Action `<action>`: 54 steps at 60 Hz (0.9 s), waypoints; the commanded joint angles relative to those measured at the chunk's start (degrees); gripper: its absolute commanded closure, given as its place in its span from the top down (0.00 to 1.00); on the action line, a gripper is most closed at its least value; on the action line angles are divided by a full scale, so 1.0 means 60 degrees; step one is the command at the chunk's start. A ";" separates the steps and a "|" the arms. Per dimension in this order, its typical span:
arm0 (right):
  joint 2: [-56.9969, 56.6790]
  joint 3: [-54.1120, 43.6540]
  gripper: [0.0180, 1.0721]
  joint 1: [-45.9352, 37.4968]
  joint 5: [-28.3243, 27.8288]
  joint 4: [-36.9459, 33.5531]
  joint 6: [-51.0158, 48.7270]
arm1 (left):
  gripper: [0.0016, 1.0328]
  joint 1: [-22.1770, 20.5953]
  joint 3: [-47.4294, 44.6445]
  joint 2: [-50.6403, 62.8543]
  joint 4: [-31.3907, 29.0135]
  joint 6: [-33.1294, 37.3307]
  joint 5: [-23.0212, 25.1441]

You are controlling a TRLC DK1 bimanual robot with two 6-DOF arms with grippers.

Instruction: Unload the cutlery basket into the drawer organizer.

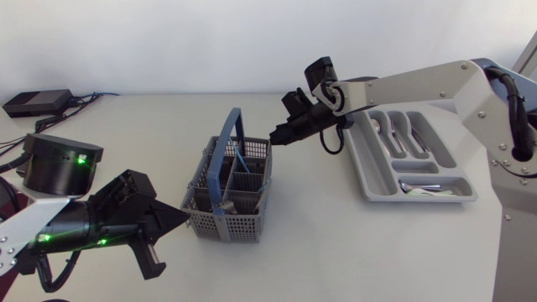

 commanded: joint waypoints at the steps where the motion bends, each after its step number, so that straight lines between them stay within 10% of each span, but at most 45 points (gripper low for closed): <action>1: 0.0322 0.0453 0.06 -0.0068 0.0073 -0.0155 0.0115 | 0.03 -0.0032 0.0157 -0.0135 -0.0212 0.0242 0.0262; 32: 0.0849 0.1171 0.06 0.0196 -0.0235 -0.0829 -0.0134 | 0.03 0.0964 0.0011 0.2341 0.1532 0.0886 0.0394; 54: -0.0967 -0.1246 0.05 0.0196 -0.0733 -0.0565 -0.0500 | 0.03 0.1550 0.0319 0.3498 0.2835 0.0989 0.0394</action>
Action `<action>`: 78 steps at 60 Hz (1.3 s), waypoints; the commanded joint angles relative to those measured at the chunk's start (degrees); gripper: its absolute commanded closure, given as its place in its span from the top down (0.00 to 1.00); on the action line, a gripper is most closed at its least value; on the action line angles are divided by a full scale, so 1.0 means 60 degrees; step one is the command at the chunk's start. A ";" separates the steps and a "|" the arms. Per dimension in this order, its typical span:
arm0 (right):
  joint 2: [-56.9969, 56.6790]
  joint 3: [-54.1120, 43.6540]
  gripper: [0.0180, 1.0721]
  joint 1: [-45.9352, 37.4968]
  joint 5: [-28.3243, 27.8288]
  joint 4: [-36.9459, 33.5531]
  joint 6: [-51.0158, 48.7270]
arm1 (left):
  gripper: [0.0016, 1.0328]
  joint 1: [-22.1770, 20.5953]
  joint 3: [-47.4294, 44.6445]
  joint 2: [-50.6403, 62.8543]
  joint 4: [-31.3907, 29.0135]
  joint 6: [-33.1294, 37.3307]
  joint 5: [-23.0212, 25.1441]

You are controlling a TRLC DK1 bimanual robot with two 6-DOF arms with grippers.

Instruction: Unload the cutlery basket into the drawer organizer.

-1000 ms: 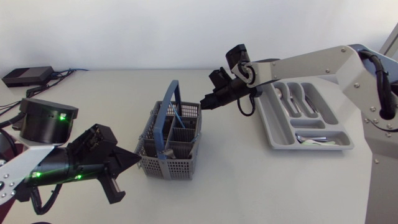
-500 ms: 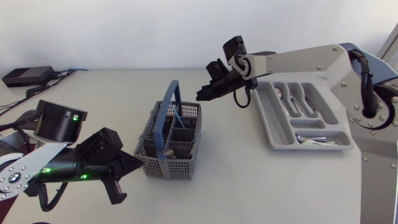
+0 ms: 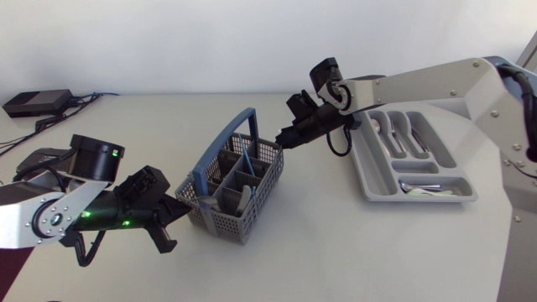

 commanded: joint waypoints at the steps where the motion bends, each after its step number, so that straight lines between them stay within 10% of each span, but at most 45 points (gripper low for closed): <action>1: -0.0683 -0.0904 0.06 0.0251 -0.0427 0.0043 -0.0183 | 0.03 0.0198 0.0377 0.0438 0.0504 0.0216 0.0052; 42: -0.3525 -0.5182 0.06 -0.0614 -0.0412 0.0585 -0.0564 | 0.03 -0.0051 0.2926 0.3309 0.1442 -0.0384 0.0081; 78: -0.2544 -0.3819 0.05 -0.0511 -0.0119 0.0849 0.0080 | 0.03 -0.0036 0.4860 0.5111 0.1456 -0.0443 0.0081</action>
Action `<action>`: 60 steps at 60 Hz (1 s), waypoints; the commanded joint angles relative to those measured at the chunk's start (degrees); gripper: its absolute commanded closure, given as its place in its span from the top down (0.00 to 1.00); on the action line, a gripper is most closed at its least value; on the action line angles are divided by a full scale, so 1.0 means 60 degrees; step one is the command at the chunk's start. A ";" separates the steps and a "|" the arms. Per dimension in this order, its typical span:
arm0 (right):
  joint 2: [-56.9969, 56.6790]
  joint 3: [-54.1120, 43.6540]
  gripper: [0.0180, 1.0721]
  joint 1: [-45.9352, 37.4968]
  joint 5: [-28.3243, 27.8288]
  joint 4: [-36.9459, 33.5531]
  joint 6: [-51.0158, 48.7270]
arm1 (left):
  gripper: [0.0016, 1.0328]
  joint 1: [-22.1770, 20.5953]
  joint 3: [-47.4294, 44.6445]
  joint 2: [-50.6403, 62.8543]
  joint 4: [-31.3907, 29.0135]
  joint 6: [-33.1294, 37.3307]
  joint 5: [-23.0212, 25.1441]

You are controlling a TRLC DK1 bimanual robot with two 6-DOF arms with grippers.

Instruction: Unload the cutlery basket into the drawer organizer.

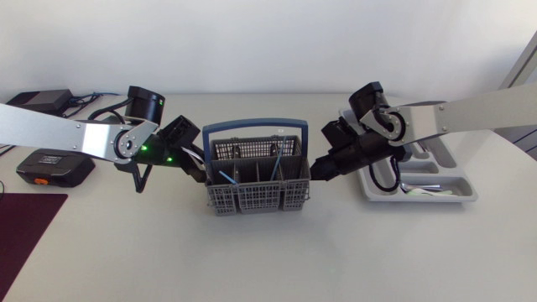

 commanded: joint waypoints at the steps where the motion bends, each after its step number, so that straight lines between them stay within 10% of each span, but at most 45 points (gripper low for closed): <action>1: 0.0345 0.0545 0.05 0.0236 -0.0272 0.0343 0.0295 | 0.03 -0.0171 0.0445 0.0281 0.0189 -0.0144 0.0380; 60: -0.0534 -0.0700 0.06 0.0719 0.0328 0.0680 0.0471 | 0.04 0.0518 0.0796 0.0471 0.0057 -0.0085 0.0351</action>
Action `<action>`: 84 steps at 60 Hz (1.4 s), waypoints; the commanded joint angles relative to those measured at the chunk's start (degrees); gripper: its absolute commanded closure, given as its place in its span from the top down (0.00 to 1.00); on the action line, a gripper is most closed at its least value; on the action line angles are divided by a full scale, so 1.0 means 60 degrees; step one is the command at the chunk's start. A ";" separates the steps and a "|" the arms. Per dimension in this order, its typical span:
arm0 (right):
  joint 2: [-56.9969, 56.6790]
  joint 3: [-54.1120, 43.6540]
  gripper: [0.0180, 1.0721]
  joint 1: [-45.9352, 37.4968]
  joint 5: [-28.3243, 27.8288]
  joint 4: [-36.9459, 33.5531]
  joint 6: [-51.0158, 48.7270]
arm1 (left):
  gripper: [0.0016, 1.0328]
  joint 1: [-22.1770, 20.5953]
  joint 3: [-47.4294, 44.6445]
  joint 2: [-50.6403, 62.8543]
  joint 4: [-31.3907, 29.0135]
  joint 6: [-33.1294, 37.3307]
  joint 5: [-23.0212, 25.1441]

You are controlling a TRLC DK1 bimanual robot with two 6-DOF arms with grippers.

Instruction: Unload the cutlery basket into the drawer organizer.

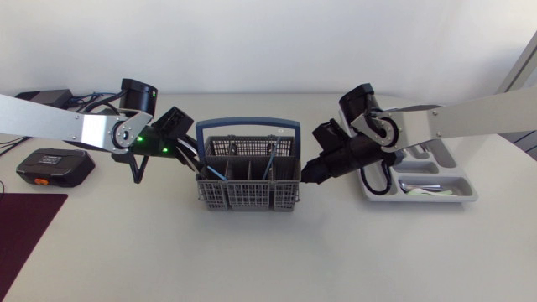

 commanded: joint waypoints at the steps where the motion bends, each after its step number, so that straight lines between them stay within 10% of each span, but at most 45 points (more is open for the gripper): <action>1: -0.0348 -0.0387 0.05 0.0202 -0.0098 0.0195 0.0220 | 0.03 0.0008 0.0213 0.0140 0.0049 -0.0089 0.0238; 48: -0.3893 -0.1881 0.35 -0.0296 0.1470 0.0854 -0.0586 | 0.16 0.1326 -0.2379 -0.3815 -0.0302 0.0277 0.0721; 84: -0.2238 -0.0900 0.36 0.1637 0.1133 0.0884 0.0513 | 0.16 0.0315 -0.3434 -0.7668 -0.2514 -0.0001 0.0780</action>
